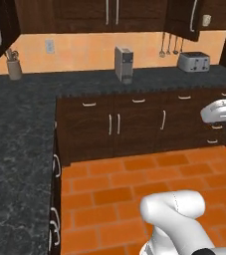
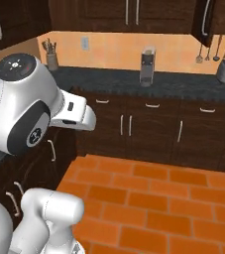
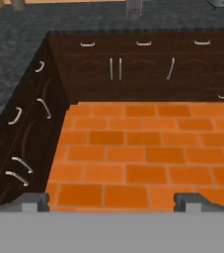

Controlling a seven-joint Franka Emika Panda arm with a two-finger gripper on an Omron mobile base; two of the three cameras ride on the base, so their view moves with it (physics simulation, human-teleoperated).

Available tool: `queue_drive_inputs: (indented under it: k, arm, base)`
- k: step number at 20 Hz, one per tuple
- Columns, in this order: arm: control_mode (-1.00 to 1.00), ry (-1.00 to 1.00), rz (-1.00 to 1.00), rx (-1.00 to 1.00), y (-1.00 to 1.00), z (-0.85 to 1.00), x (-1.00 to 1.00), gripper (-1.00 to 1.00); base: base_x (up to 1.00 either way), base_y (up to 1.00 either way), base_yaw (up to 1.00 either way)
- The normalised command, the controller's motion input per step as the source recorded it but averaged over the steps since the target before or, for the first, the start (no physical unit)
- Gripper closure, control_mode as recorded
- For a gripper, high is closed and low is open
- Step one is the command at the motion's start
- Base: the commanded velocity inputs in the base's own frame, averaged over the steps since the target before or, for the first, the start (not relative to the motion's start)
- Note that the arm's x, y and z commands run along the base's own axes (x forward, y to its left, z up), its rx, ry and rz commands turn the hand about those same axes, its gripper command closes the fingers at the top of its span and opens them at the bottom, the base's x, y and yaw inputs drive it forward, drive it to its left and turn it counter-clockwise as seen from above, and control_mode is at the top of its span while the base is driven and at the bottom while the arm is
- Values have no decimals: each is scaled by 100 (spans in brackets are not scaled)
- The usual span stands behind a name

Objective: Gather all objects into one cabinet and sort the glasses and bowls to opposite sides.

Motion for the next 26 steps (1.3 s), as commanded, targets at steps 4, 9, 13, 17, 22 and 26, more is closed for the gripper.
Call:
queue_drive_inputs:
  k: [4,9,13,17,22,26]
  arm:
    - [100,0,0,0,0,0,0,-100]
    - [100,0,0,0,0,0,0,-100]
    - [100,0,0,0,0,0,0,-100]
    - [100,0,0,0,0,0,0,-100]
    - [100,0,0,0,0,0,0,-100]
    - [100,0,0,0,0,0,0,-100]
  base:
    - [100,-19,0]
    - [100,-58,3]
    - [86,-100,2]
    - [53,-100,0]
    - [48,-100,0]
    - [93,-100,0]
